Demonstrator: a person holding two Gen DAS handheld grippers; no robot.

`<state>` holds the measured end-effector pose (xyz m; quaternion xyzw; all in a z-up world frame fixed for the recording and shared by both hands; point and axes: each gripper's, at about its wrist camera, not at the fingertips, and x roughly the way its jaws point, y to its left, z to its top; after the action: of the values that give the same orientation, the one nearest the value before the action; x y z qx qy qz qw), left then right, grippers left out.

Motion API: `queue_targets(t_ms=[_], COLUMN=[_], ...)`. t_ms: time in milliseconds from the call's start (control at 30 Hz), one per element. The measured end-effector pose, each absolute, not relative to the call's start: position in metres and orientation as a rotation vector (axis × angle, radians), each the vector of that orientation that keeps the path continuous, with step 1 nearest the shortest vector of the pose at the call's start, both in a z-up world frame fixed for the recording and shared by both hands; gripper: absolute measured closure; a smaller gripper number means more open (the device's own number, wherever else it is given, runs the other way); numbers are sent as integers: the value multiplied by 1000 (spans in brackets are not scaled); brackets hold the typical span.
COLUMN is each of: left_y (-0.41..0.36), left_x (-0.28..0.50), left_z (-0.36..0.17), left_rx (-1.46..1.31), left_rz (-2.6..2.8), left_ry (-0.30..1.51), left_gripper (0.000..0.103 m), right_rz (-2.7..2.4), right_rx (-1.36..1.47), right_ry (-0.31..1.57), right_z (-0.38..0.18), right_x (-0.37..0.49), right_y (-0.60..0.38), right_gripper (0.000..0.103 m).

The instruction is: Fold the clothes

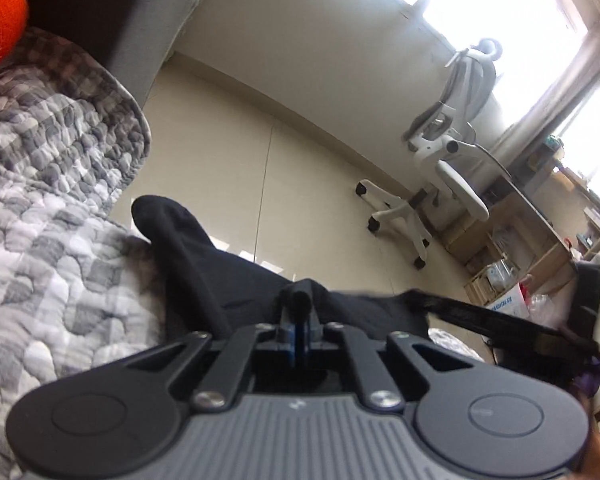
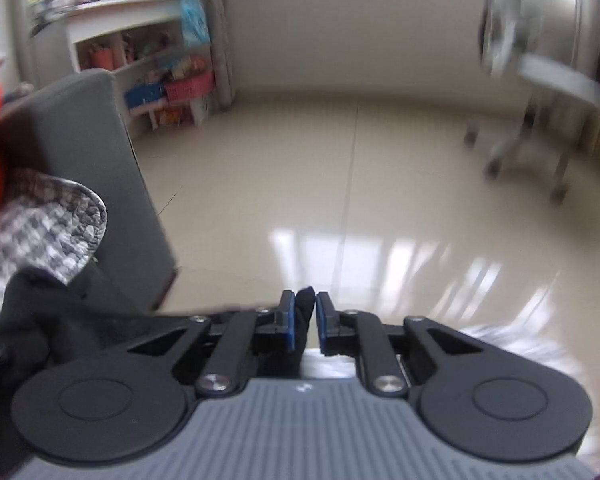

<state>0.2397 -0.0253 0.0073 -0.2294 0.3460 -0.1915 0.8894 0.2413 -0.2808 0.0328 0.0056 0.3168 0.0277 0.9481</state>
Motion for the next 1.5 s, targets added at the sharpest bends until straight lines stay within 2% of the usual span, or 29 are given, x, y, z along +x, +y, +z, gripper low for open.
queue_targets(t_ms=[100,267,433,500,633,700,733,800,1033,1133,1233,1433,1500], left_y=[-25,-31,-35,-35,-38,-41,-42,-43,-40,-43,-42,-36,-29], left_x=[238,232,228,227,227,227,228,230,232,235,235,229,222], left_z=[8,9,17,21,29,32,33,35,49,44,38,33,39], left_rx=[-470,-417,-382,-376,-341,-314,-303,-297,-296,-248,-257,-250,-257], left_rz=[-392,-373,-349,-345,-334,-335,-336,-336,-342,-316,-317,-305,-294], left_ry=[710,691,684,678,678,673,671,671,636,647,653,681,672], left_gripper=[99,99,99,99,99,99,99,99,99,99,99,98,94], right_rz=[126,390,430,446,255,268,294,283,463,560,562,565,566], right_rx=[3,174,122,173,-46,-8,9,-32,-5,-83,-44,32,58], right_ry=[598,710,788,831,890,921,939,929,852,893,880,852,843], right_z=[60,78,76,74,51,43,38,31,56,42,44,46,47], right_x=[167,7,-100,-111,-116,-118,-118,-120,-136,-134,-135,-137,-138], right_y=[-278,-285,-269,-264,-236,-236,-235,-231,-232,-222,-230,-246,-251], right_gripper=[75,75,75,75,76,76,81,103,103,103,103,82,64])
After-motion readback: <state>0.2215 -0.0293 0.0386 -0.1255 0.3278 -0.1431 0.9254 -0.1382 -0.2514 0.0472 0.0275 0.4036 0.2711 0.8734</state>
